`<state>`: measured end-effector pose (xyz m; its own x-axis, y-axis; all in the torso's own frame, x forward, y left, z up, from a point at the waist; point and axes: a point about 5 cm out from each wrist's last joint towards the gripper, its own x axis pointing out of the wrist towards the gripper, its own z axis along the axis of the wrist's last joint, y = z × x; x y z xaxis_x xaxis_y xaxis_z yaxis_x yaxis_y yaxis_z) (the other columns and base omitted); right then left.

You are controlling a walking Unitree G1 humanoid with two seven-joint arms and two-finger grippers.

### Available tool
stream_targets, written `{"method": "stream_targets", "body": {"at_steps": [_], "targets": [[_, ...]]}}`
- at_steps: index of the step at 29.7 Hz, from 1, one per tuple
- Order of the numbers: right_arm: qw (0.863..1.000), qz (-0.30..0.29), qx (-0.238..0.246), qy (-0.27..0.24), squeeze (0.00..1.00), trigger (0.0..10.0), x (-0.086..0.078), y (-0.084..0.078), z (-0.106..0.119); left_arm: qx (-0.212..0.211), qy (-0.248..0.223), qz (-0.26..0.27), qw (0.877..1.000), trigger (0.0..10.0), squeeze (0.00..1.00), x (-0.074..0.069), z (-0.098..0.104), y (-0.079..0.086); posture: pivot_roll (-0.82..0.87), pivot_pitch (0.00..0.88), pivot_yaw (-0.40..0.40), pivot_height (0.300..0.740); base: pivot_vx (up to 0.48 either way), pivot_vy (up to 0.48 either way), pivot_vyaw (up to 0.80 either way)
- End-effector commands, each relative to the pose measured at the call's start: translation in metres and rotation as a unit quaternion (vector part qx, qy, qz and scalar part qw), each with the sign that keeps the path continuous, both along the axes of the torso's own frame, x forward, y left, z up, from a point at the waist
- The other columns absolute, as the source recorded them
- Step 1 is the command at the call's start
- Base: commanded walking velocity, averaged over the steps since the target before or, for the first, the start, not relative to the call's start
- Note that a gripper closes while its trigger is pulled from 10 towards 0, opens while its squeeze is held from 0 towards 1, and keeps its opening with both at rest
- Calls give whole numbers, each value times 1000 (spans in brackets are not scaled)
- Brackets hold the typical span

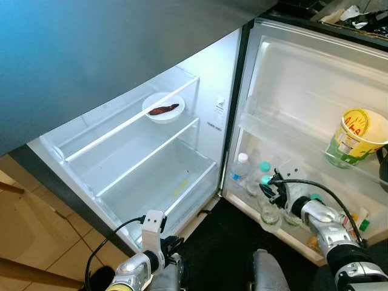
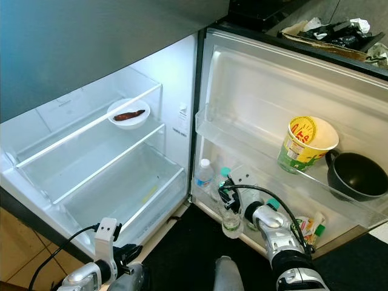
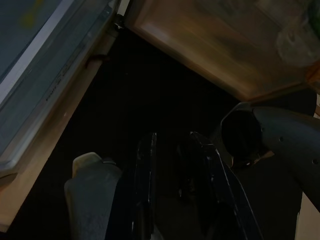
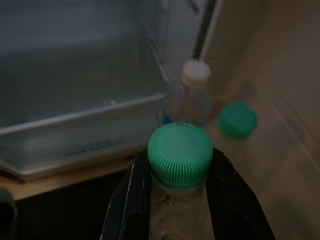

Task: Restocking fridge

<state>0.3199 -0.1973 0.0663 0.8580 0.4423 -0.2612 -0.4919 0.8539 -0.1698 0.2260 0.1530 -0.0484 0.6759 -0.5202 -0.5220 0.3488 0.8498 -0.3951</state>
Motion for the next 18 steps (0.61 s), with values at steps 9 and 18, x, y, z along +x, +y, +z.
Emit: {"method": "stream_targets", "body": {"at_steps": [9,18], "targets": [[996,68,50,-33,0,10000,-7,-2,20,-28,-20,-12,999,10000,0,2,4,-7,-68,110,-6,626,0,0,0],[993,119,21,15,0,10000,-24,-21,20,-66,-115,-107,985,10000,0,22,31,-17,-74,116,-11,626,0,0,0]]}}
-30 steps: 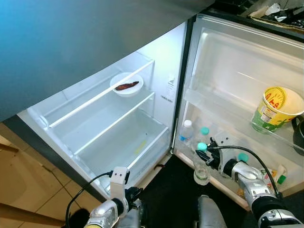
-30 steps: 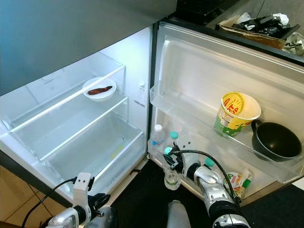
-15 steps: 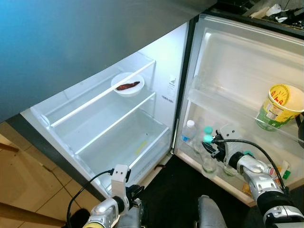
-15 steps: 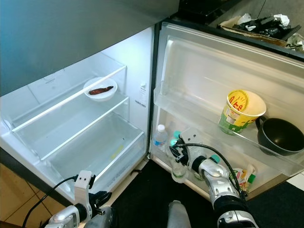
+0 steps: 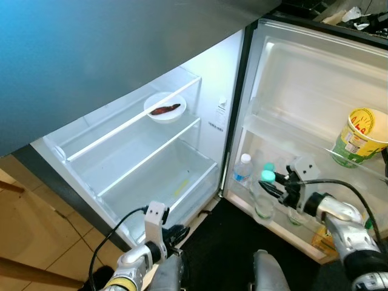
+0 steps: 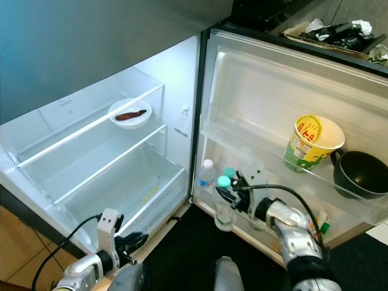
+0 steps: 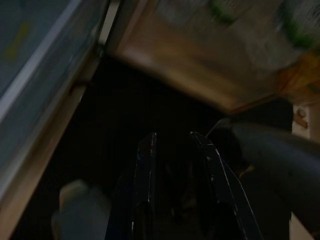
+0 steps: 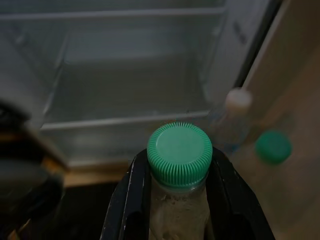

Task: Restocking fridge

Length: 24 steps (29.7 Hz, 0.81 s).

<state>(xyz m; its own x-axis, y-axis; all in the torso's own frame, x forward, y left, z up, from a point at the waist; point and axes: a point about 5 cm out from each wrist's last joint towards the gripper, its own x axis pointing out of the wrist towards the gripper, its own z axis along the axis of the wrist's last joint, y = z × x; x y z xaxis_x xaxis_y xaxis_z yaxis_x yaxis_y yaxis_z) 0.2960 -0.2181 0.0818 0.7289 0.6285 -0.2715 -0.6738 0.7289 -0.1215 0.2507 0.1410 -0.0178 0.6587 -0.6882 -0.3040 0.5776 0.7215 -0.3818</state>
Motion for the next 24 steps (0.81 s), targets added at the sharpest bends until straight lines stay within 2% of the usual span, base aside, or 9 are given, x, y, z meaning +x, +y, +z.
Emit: {"method": "stream_targets", "body": {"at_steps": [1,3,5,13,14,16,19,24], "targets": [[1000,6,7,-3,0,10000,-2,-5,7,-10,-21,-54,998,10000,0,-3,3,-8,-74,117,-11,626,0,0,0],[1000,1,12,-6,0,10000,-2,-11,12,-4,-31,-93,995,10000,0,-6,4,-9,-75,117,-10,626,0,0,0],[1000,-5,16,-16,0,10000,-2,-14,17,4,-34,-106,994,10000,0,-8,4,-8,-75,117,-10,626,0,0,0],[997,-24,52,-48,0,10000,5,-13,34,42,-49,-98,993,10000,0,-11,1,-1,-75,116,-8,626,0,0,0],[996,-33,49,-62,0,10000,9,-13,40,71,-59,-64,994,10000,0,-9,0,5,-74,116,-8,626,0,0,0],[996,-36,47,-65,0,10000,10,-14,42,83,-66,-43,993,10000,0,-7,1,8,-74,116,-8,626,0,0,0],[996,-36,43,-65,0,10000,11,-13,44,84,-72,-27,993,10000,0,-6,1,10,-71,116,-13,626,0,0,0],[998,-28,16,-50,0,10000,8,-15,41,59,-69,-40,995,10000,0,-13,-1,5,-71,120,-17,626,0,0,0]]}}
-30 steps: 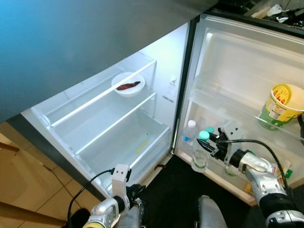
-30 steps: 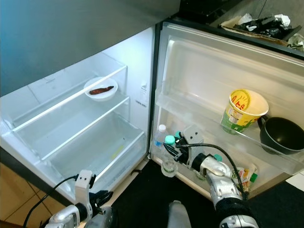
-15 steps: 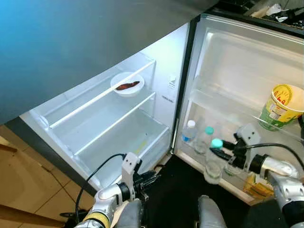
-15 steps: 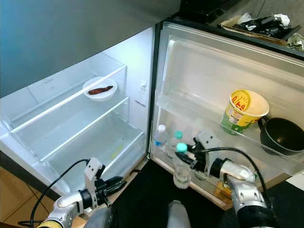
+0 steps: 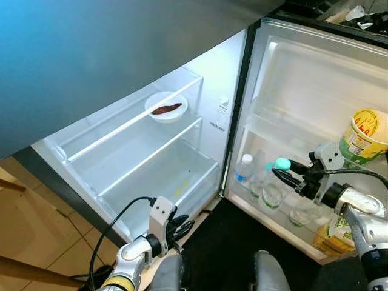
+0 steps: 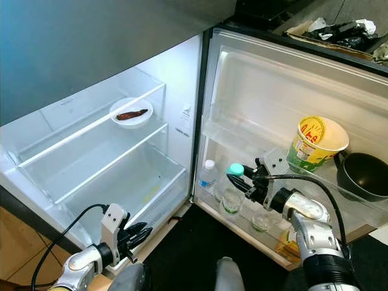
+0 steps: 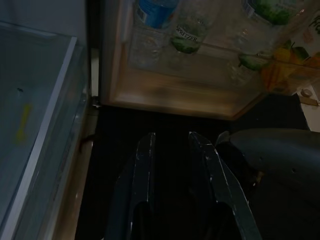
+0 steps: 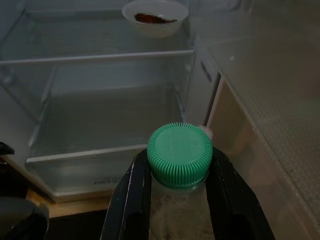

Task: Restocking fridge

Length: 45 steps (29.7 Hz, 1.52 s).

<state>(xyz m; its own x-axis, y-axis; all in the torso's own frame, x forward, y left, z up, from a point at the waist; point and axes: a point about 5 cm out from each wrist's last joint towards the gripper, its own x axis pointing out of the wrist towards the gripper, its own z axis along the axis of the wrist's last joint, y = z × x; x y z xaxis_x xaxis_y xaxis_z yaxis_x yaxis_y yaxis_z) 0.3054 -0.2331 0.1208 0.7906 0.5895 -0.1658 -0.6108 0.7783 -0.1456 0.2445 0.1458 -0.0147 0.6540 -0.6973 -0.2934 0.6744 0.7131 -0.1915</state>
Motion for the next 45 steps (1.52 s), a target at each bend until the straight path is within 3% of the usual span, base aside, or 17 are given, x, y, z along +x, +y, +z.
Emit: {"method": "stream_targets", "body": {"at_steps": [1,8,15,23,26,38,45], "targets": [[1000,2,-11,2,0,10000,-3,-2,2,-15,11,-8,1000,10000,0,-9,-5,-1,-71,119,-17,626,0,0,0],[999,-34,-36,-4,0,10000,-1,-17,7,-50,-9,-29,998,10000,0,-10,0,-7,-74,120,-19,626,0,0,0],[996,-73,-39,-11,0,10000,6,-19,3,-76,-48,-39,995,10000,0,1,14,-13,-70,115,-25,626,0,0,0],[992,-121,-37,-27,0,10000,13,-23,4,-80,-49,-49,994,10000,0,-3,13,-13,-66,118,-20,626,0,0,0],[985,-164,-12,-45,0,10000,18,-26,5,-78,-42,-48,995,10000,0,-8,9,-9,-60,125,-19,626,0,0,0],[978,-198,33,-60,0,10000,19,-17,-4,-80,-35,-50,995,10000,0,-13,6,-6,-48,135,-13,626,0,0,0],[960,-266,48,-76,0,10000,8,-31,-21,-83,-33,-56,994,10000,0,-14,6,-7,-47,142,-7,626,0,0,0]]}}
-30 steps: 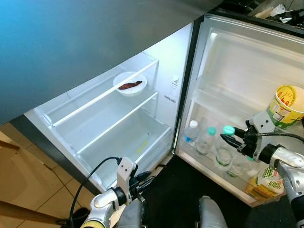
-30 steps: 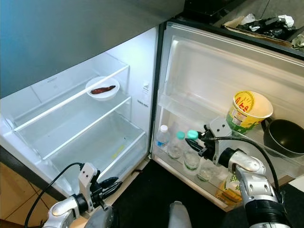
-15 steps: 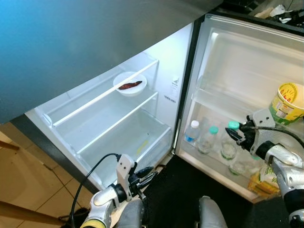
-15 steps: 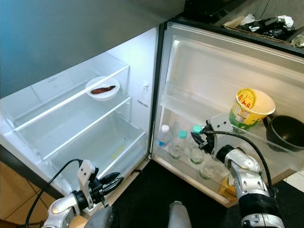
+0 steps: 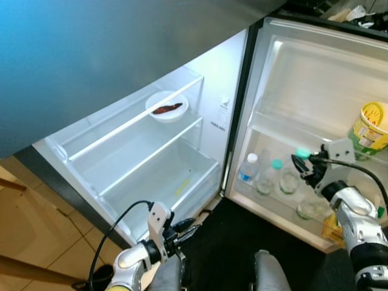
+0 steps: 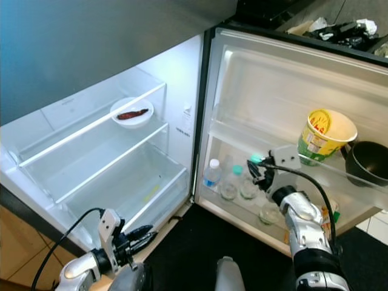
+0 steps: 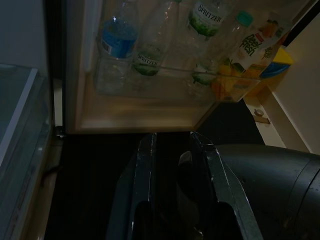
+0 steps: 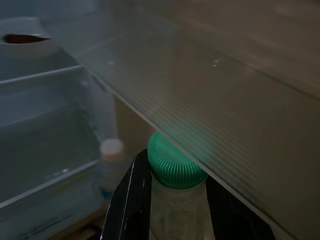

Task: Restocking fridge

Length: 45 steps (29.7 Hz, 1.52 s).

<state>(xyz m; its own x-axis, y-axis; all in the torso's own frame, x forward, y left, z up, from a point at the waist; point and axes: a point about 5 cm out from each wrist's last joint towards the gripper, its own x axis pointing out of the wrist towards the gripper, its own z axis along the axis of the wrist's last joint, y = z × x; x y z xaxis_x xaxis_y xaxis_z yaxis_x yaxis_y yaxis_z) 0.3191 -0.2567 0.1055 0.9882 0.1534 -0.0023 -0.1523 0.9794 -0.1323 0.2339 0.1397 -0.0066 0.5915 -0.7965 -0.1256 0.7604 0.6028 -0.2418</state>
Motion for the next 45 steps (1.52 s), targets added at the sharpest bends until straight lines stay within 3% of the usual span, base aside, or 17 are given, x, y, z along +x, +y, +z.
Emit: {"method": "stream_targets", "body": {"at_steps": [1,6,15,22,36,40,45], "targets": [[999,-37,7,-10,0,10000,-8,-9,-8,-4,5,-5,1000,10000,0,-4,-2,-2,-46,144,-5,626,0,0,0],[997,-69,-19,-16,0,10000,-14,-14,-14,-7,4,-8,1000,10000,0,-5,-2,-3,-46,147,-1,626,0,0,0],[996,-87,-17,-2,0,10000,-22,-9,-34,-9,1,-14,1000,10000,0,-4,-1,-4,-34,157,10,626,0,0,0],[993,-112,18,19,0,10000,-24,-3,-49,-12,-2,-23,1000,10000,0,-6,0,-5,-17,173,17,626,0,0,0],[991,-127,45,22,0,10000,-21,-1,-50,-15,-9,-32,999,10000,0,-7,2,-5,3,197,30,626,0,0,0],[993,-104,49,25,0,10000,-14,18,-52,-17,-13,-34,999,10000,0,-9,3,-5,16,208,30,626,0,0,0],[995,-90,38,35,0,10000,-12,27,-54,-19,-16,-37,999,10000,0,-9,5,-6,20,209,29,626,0,0,0]]}}
